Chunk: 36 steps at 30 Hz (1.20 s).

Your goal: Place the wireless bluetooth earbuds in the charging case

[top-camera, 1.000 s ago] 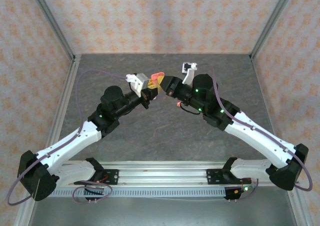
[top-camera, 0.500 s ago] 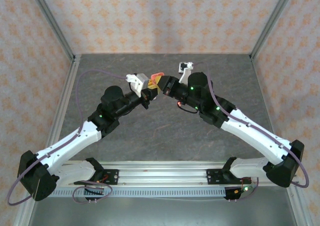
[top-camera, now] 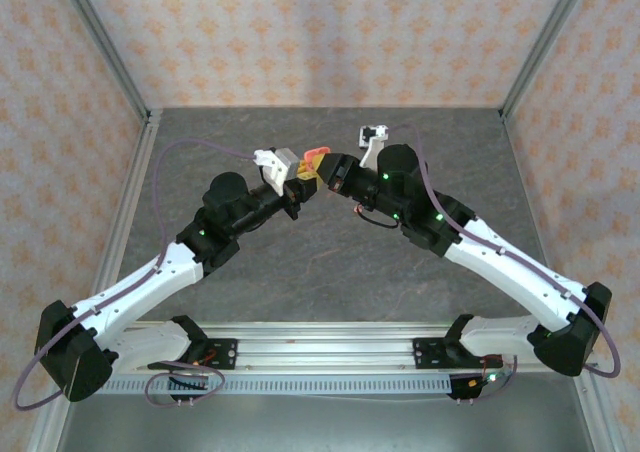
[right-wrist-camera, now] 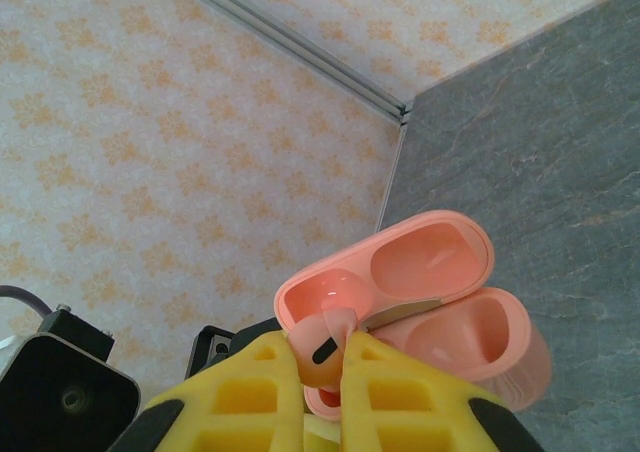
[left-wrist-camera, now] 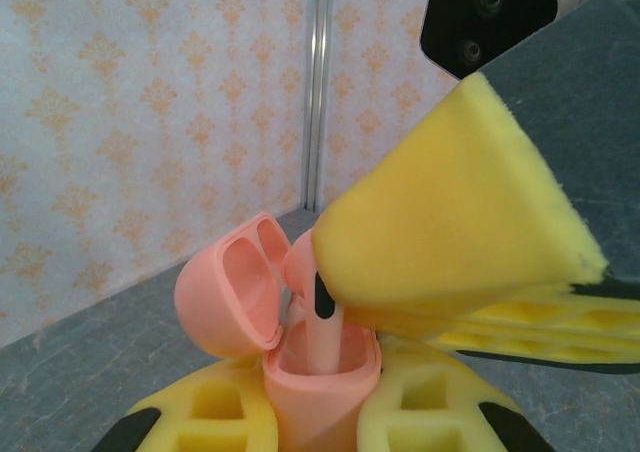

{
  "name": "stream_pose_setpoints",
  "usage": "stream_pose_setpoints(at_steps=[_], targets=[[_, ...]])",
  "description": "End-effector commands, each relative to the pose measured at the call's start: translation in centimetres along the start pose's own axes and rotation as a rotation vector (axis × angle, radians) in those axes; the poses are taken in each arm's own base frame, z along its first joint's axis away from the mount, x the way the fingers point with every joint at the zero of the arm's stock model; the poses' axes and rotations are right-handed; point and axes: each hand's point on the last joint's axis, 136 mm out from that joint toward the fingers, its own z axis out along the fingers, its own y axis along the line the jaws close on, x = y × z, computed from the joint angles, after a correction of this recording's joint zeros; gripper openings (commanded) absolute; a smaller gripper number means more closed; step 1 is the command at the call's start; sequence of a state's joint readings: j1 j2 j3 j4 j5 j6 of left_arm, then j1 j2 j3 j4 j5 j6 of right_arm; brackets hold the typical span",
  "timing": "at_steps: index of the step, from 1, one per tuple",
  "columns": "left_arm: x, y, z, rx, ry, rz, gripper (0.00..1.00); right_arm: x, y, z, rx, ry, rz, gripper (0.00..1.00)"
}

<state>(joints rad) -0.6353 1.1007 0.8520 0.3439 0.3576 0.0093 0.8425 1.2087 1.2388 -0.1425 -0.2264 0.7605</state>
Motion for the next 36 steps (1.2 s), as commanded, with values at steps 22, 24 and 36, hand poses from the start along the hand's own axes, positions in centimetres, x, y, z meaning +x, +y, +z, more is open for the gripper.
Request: stream_pose_setpoints(at_steps=[22,24,36], targets=[[-3.4,0.1,-0.3,-0.018,-0.097,0.026,0.0,1.7,-0.2,-0.3,0.041,0.111,-0.003,0.29],[-3.3,0.1,-0.4,-0.018,-0.096,0.024,0.0,1.7,-0.1,-0.4,0.04,0.111,-0.007,0.29],[-2.8,-0.1,-0.5,-0.006,-0.081,0.026,0.0,1.0,0.2,-1.5,0.074,0.108,-0.085,0.22]])
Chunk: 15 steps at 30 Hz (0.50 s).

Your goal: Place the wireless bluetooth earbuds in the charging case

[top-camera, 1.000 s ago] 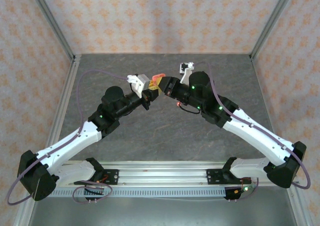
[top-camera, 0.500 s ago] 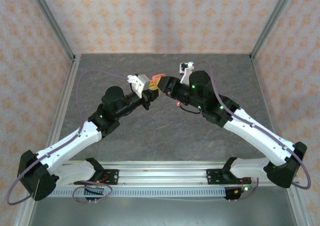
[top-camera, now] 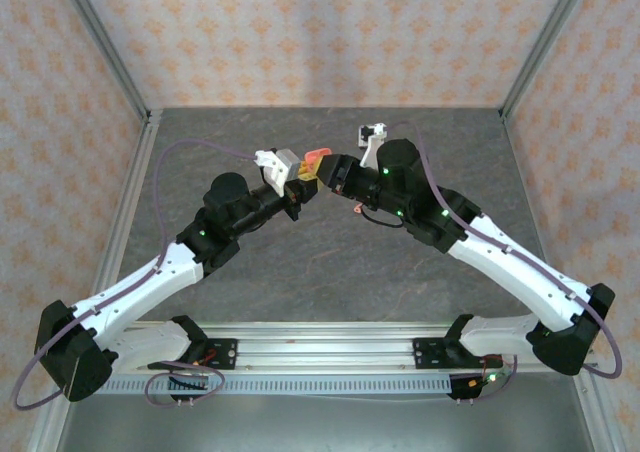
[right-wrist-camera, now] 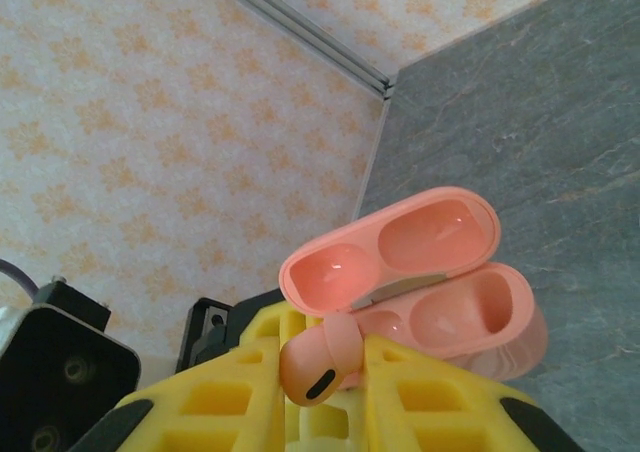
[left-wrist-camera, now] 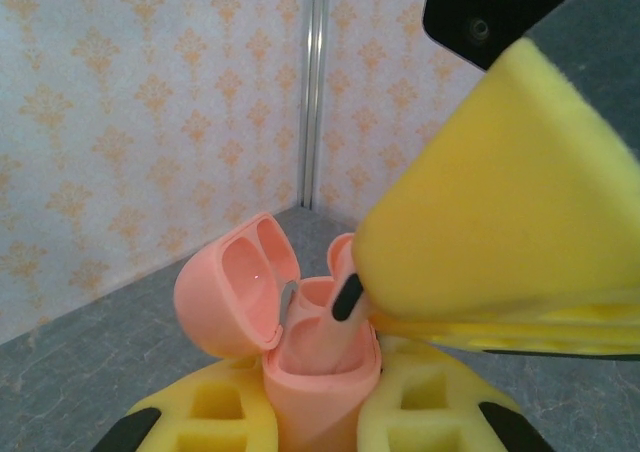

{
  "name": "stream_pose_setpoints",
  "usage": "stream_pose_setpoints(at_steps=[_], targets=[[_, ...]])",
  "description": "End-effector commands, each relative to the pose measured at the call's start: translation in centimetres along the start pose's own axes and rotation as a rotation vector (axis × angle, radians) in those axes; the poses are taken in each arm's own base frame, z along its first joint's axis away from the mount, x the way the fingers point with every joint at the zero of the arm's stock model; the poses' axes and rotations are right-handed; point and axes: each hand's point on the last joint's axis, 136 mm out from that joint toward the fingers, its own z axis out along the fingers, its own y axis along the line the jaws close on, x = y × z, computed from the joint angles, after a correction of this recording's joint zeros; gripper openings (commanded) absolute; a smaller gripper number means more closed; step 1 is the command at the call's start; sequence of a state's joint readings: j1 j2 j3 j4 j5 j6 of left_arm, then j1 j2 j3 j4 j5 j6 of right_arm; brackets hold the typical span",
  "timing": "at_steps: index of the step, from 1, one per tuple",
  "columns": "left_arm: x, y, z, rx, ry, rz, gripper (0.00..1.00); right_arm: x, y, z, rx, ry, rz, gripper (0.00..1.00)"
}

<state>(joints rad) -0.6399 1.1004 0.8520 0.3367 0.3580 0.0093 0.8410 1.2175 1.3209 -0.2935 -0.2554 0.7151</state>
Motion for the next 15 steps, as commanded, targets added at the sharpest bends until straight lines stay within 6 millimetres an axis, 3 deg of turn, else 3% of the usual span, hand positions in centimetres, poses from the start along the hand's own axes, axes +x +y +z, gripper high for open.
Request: stream_pose_setpoints(at_steps=[1,15], targets=[[-3.0,-0.1,-0.5,-0.002,-0.088,0.028,0.0,0.4,0.2,-0.8,0.029,0.04,-0.051,0.21],[-2.4,-1.4,-1.1,0.067,-0.079,0.036,0.0,0.8,0.1,-1.0,0.023,0.18,-0.005,0.19]])
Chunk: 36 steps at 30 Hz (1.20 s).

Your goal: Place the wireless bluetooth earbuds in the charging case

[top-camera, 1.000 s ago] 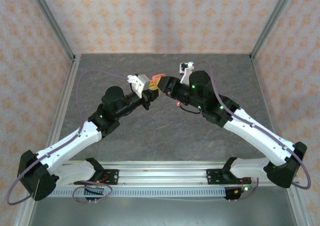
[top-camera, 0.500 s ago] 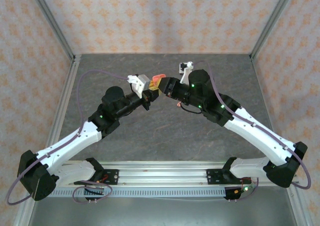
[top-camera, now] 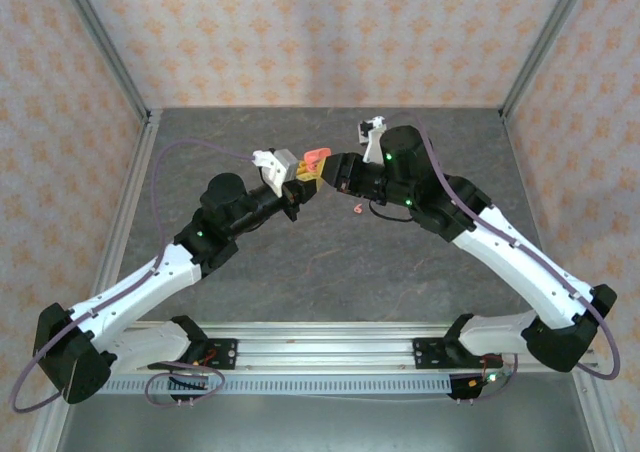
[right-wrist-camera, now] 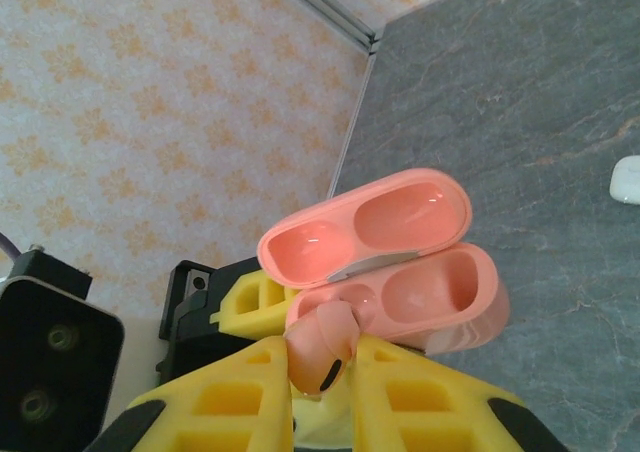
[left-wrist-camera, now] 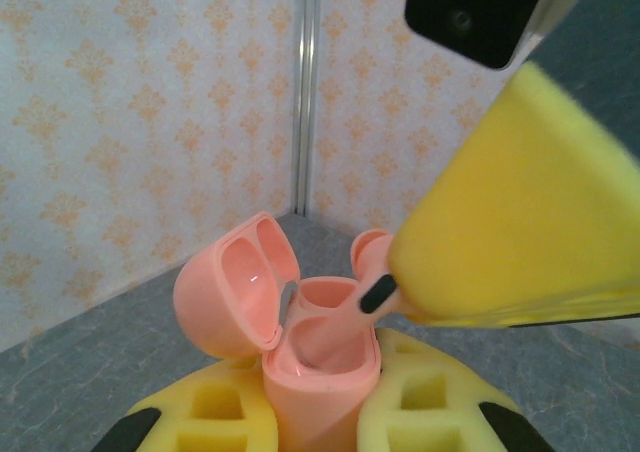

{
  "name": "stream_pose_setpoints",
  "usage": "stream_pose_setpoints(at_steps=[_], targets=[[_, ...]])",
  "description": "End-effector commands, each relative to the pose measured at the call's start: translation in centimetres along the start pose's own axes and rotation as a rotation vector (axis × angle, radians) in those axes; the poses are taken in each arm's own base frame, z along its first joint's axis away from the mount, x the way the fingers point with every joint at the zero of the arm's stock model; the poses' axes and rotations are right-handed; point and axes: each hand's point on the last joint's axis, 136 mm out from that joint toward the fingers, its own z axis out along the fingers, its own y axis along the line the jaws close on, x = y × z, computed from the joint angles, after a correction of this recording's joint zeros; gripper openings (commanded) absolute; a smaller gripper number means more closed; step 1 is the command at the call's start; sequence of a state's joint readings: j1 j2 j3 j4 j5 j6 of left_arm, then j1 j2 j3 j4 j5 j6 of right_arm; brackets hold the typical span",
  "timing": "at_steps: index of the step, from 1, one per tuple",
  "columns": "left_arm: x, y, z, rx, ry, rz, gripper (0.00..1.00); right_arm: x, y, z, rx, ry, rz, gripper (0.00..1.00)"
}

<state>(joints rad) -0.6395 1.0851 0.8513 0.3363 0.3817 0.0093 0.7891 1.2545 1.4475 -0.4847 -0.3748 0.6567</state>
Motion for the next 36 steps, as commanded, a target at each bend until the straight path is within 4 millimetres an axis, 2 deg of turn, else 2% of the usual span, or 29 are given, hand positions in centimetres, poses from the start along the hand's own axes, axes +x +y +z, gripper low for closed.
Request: stream_pose_setpoints(at_steps=[1,12,21,27,36], targets=[[-1.8,-1.0,-0.7,0.047,-0.062,0.035,0.0,0.5,0.2,-0.2,-0.018,0.064,0.033,0.19],[-1.3,-1.5,-0.9,0.076,-0.05,0.047,0.0,0.8,0.9,-0.1,-0.061,0.144,0.082,0.19],[-0.8,-1.6,-1.0,0.082,-0.039,0.068,0.0,0.5,2.2,-1.0,-0.088,0.153,0.079,0.18],[-0.9,-1.8,-1.0,0.094,-0.036,0.082,0.0,1.3,1.5,-1.1,-0.049,0.212,0.088,0.19],[-1.1,-2.1,-0.9,0.111,-0.036,0.083,0.0,2.0,0.4,0.0,0.023,0.283,0.085,0.21]])
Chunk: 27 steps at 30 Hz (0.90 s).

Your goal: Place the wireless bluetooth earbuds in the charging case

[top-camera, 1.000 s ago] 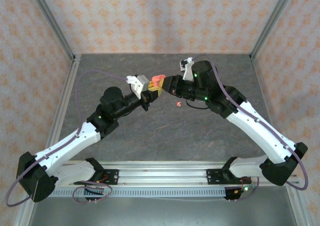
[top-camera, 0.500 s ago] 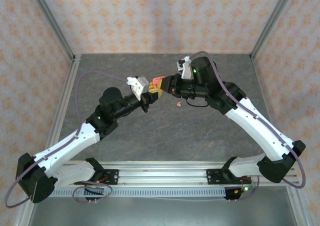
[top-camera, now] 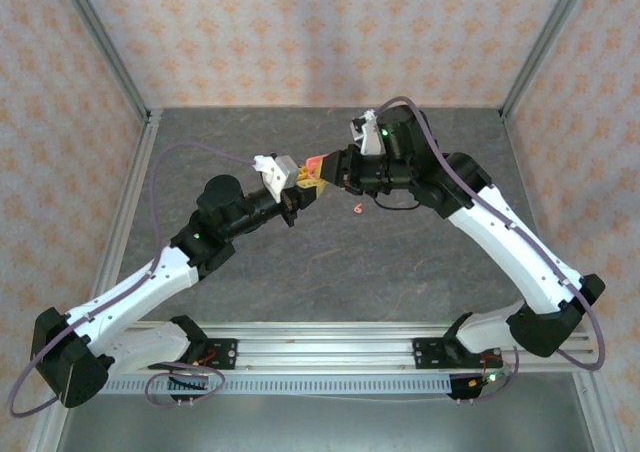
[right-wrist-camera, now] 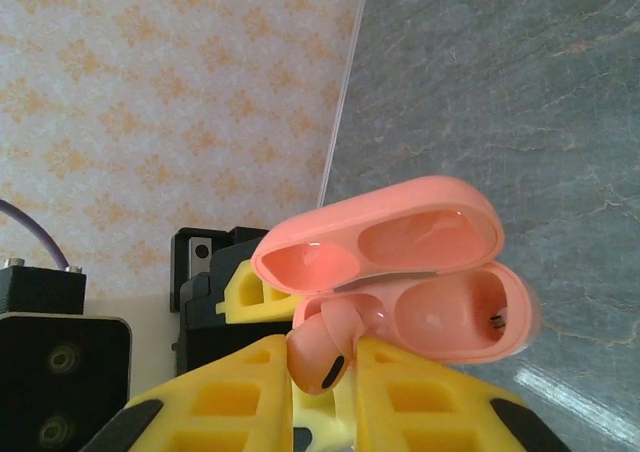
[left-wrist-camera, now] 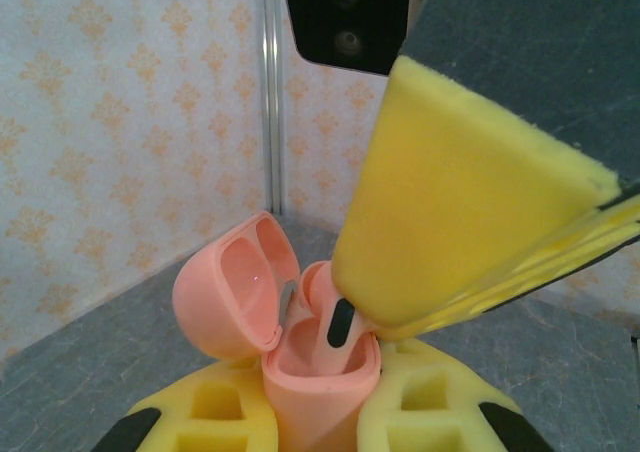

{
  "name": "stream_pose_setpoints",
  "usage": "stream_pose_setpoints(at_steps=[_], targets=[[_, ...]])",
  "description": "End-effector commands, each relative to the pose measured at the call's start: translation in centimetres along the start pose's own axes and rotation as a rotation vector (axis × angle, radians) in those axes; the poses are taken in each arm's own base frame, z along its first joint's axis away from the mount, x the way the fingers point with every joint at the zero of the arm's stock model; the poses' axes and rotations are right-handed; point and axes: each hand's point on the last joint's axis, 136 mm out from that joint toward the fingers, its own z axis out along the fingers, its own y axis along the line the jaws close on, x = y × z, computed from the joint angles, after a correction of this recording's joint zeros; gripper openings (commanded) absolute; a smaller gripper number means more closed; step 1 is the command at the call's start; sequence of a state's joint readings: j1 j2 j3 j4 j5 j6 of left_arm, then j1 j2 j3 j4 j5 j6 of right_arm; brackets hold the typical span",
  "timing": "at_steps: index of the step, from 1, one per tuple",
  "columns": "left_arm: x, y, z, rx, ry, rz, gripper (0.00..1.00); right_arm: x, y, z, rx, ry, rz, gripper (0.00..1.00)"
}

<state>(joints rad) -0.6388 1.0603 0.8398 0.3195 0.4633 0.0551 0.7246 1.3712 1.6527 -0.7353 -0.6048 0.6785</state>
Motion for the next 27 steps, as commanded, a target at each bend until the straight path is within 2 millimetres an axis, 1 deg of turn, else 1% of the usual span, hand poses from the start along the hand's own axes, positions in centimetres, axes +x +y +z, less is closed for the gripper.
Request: stream_pose_setpoints(at_steps=[1,5,10,14,18,21,24,27], targets=[[-1.3,-0.6,-0.3,0.03,-0.041,0.039,0.0,0.7,-0.4,0.3,0.03,0.06,-0.012,0.22],[-1.1,-0.7,-0.3,0.033,-0.035,0.04,0.0,0.4,-0.7,0.3,0.07,0.056,-0.028,0.27],[-0.9,-0.7,-0.4,0.029,-0.032,0.038,0.0,-0.2,-0.7,-0.2,0.093,0.026,-0.054,0.33],[-0.8,-0.8,-0.4,0.029,-0.032,0.037,0.0,-0.5,-0.8,-0.4,0.108,0.014,-0.066,0.37],[-0.6,-0.7,-0.5,0.025,-0.028,0.036,0.0,-0.8,-0.8,-0.5,0.117,0.004,-0.078,0.38],[-0.4,-0.5,-0.6,0.011,-0.026,0.035,0.0,-1.2,-0.3,-1.4,0.116,-0.029,-0.104,0.38],[-0.3,-0.3,-0.7,-0.004,-0.021,0.034,0.0,-1.8,0.3,-2.8,0.113,-0.084,-0.139,0.39],[-0.1,-0.2,-0.8,-0.009,-0.009,0.029,0.0,-2.4,0.5,-4.2,0.127,-0.144,-0.169,0.39]])
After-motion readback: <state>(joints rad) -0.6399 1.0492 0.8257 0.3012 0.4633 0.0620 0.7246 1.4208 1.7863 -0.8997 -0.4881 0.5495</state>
